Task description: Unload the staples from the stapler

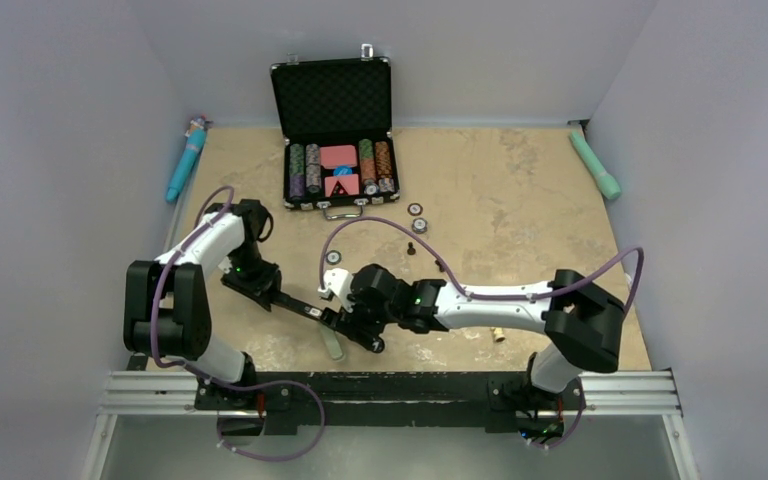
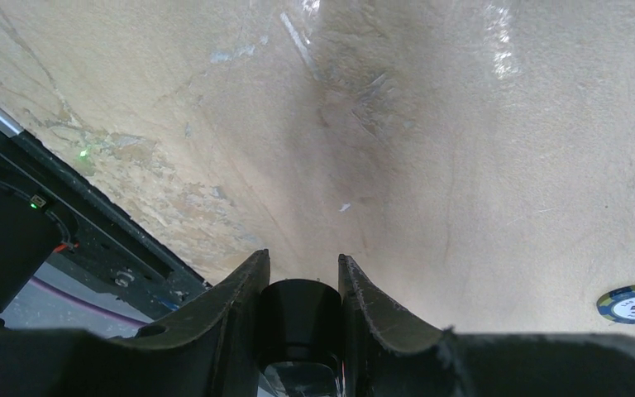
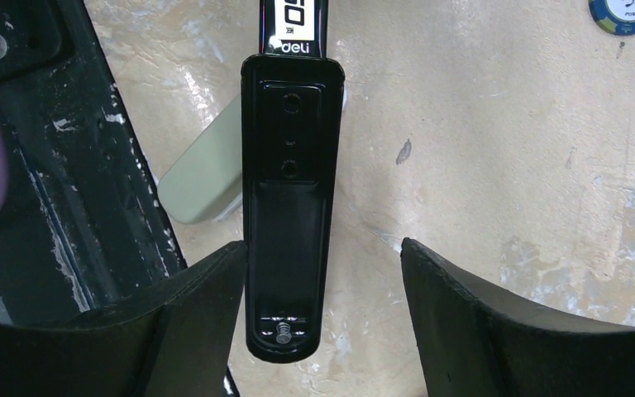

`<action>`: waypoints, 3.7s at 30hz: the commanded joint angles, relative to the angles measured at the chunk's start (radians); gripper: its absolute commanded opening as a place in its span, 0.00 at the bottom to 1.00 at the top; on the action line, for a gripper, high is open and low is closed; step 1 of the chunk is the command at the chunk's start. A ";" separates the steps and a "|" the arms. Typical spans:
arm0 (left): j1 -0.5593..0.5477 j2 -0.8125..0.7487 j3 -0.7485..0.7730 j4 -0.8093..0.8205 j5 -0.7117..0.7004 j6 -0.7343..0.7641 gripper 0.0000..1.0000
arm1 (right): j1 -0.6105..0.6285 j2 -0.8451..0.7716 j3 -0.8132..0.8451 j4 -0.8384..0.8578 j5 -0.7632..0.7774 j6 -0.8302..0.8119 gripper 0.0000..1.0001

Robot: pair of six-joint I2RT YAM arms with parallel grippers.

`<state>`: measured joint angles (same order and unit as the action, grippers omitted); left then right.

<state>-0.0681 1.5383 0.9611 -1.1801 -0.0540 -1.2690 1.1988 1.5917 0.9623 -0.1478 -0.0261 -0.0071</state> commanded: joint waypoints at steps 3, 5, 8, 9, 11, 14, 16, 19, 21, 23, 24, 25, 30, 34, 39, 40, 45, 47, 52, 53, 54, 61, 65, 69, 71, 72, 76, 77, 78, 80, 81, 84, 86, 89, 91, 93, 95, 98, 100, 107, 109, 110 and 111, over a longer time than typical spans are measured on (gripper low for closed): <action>-0.002 -0.006 0.016 -0.012 -0.049 0.027 0.00 | -0.002 0.064 0.054 -0.002 -0.039 0.034 0.71; -0.002 -0.010 0.016 -0.016 -0.055 0.026 0.00 | -0.001 0.041 0.057 -0.014 -0.032 0.035 0.71; -0.002 -0.020 0.012 -0.018 -0.065 0.025 0.00 | -0.001 -0.021 0.068 -0.051 -0.004 0.050 0.71; -0.002 -0.022 0.010 -0.018 -0.067 0.024 0.00 | -0.001 -0.054 0.074 -0.068 0.012 0.055 0.71; -0.003 -0.022 0.010 -0.017 -0.072 0.025 0.00 | -0.001 -0.094 0.071 -0.088 0.018 0.063 0.71; -0.003 -0.019 0.011 -0.012 -0.070 0.023 0.00 | -0.002 -0.099 0.045 -0.081 0.007 0.089 0.72; -0.002 -0.013 0.015 -0.012 -0.068 0.022 0.00 | -0.001 -0.071 0.033 -0.062 -0.009 0.114 0.72; -0.003 -0.011 0.027 -0.020 -0.069 0.024 0.00 | -0.001 -0.021 0.034 -0.035 -0.018 0.113 0.72; -0.004 -0.013 0.032 -0.024 -0.072 0.025 0.00 | -0.001 0.011 0.047 -0.023 -0.025 0.097 0.72; -0.003 -0.016 0.035 -0.028 -0.076 0.027 0.00 | -0.001 0.049 0.069 -0.024 -0.040 0.086 0.72; -0.003 -0.015 0.036 -0.030 -0.077 0.027 0.00 | -0.001 0.066 0.080 -0.027 -0.042 0.083 0.71; -0.003 -0.014 0.035 -0.032 -0.077 0.028 0.00 | -0.002 0.081 0.089 -0.028 -0.044 0.081 0.71; -0.003 -0.015 0.026 -0.029 -0.079 0.028 0.00 | -0.001 0.128 0.119 -0.049 -0.067 0.072 0.27; -0.004 -0.015 0.017 -0.019 -0.078 0.029 0.00 | -0.001 0.117 0.117 -0.080 -0.085 0.080 0.26; -0.004 -0.007 0.016 -0.014 -0.078 0.029 0.00 | -0.001 0.095 0.152 -0.142 -0.065 0.102 0.56; -0.004 -0.004 0.018 -0.013 -0.078 0.029 0.00 | -0.001 0.098 0.172 -0.167 -0.061 0.107 0.61; -0.004 0.000 0.032 -0.018 -0.079 0.036 0.00 | 0.000 0.070 0.212 -0.204 -0.059 0.151 0.85; -0.004 0.003 0.035 -0.020 -0.081 0.039 0.00 | -0.002 0.075 0.210 -0.207 -0.063 0.161 0.86; -0.004 0.012 0.038 -0.015 -0.077 0.042 0.00 | 0.020 0.143 0.211 -0.212 -0.064 0.194 0.84; -0.004 0.014 0.038 -0.012 -0.074 0.042 0.00 | 0.030 0.159 0.216 -0.216 -0.060 0.203 0.83; -0.004 0.015 0.036 -0.008 -0.072 0.041 0.00 | 0.039 0.175 0.222 -0.220 -0.054 0.207 0.82; -0.005 0.018 0.026 0.004 -0.063 0.042 0.00 | 0.056 0.254 0.262 -0.240 -0.034 0.206 0.74; -0.004 0.022 0.022 0.014 -0.057 0.045 0.00 | 0.056 0.269 0.266 -0.257 -0.010 0.204 0.33; -0.004 0.013 0.022 0.016 -0.048 0.043 0.00 | 0.056 0.247 0.282 -0.307 0.055 0.211 0.00; -0.004 -0.004 0.022 0.015 -0.042 0.039 0.00 | 0.055 0.236 0.300 -0.351 0.095 0.218 0.00; -0.004 -0.017 0.025 0.010 -0.040 0.038 0.00 | 0.056 0.228 0.308 -0.370 0.108 0.217 0.00; -0.004 -0.054 0.048 -0.013 -0.037 0.034 0.00 | 0.056 0.193 0.378 -0.462 0.167 0.212 0.00; -0.004 -0.061 0.055 -0.020 -0.037 0.032 0.00 | 0.054 0.190 0.404 -0.481 0.181 0.209 0.00; -0.005 -0.065 0.063 -0.024 -0.036 0.031 0.00 | 0.055 0.193 0.424 -0.501 0.194 0.205 0.00; -0.004 -0.071 0.078 -0.030 -0.030 0.031 0.00 | 0.054 0.198 0.460 -0.532 0.216 0.197 0.00; -0.004 -0.071 0.087 -0.035 -0.027 0.031 0.00 | 0.054 0.198 0.474 -0.544 0.223 0.192 0.00; -0.005 -0.077 0.110 -0.053 -0.024 0.032 0.00 | 0.053 0.198 0.509 -0.567 0.250 0.184 0.00; -0.004 -0.090 0.122 -0.059 -0.027 0.031 0.00 | 0.052 0.200 0.525 -0.573 0.259 0.181 0.00; -0.004 -0.094 0.118 -0.046 -0.034 0.029 0.00 | 0.042 0.225 0.512 -0.553 0.251 0.210 0.42; -0.004 -0.056 0.109 -0.036 -0.038 0.035 0.00 | 0.039 0.262 0.476 -0.518 0.228 0.222 0.97; -0.004 -0.009 0.094 -0.020 -0.019 0.047 0.00 | 0.038 0.293 0.444 -0.483 0.208 0.223 0.98; -0.004 0.026 0.076 0.001 -0.002 0.060 0.00 | 0.036 0.303 0.436 -0.468 0.196 0.218 0.99; -0.004 0.029 0.046 0.026 0.000 0.055 0.00 | 0.026 0.289 0.440 -0.456 0.183 0.208 0.99; -0.005 0.021 0.043 0.031 -0.004 0.052 0.00 | 0.016 0.285 0.433 -0.444 0.171 0.205 0.99; -0.006 0.030 0.092 -0.003 -0.023 0.060 0.00 | 0.014 0.344 0.407 -0.414 0.099 0.204 0.99; -0.007 0.034 0.092 -0.004 -0.026 0.060 0.00 | 0.016 0.328 0.386 -0.407 0.077 0.204 0.99; -0.007 0.034 0.091 -0.004 -0.028 0.060 0.00 | 0.016 0.318 0.374 -0.401 0.060 0.205 0.99; -0.007 0.037 0.092 -0.003 -0.029 0.061 0.00 | 0.017 0.309 0.362 -0.397 0.043 0.205 0.98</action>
<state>-0.0738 1.5810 1.0061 -1.1492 -0.0608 -1.2324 1.2129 1.9167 1.3746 -0.5682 0.0853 0.1944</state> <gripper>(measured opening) 0.376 0.985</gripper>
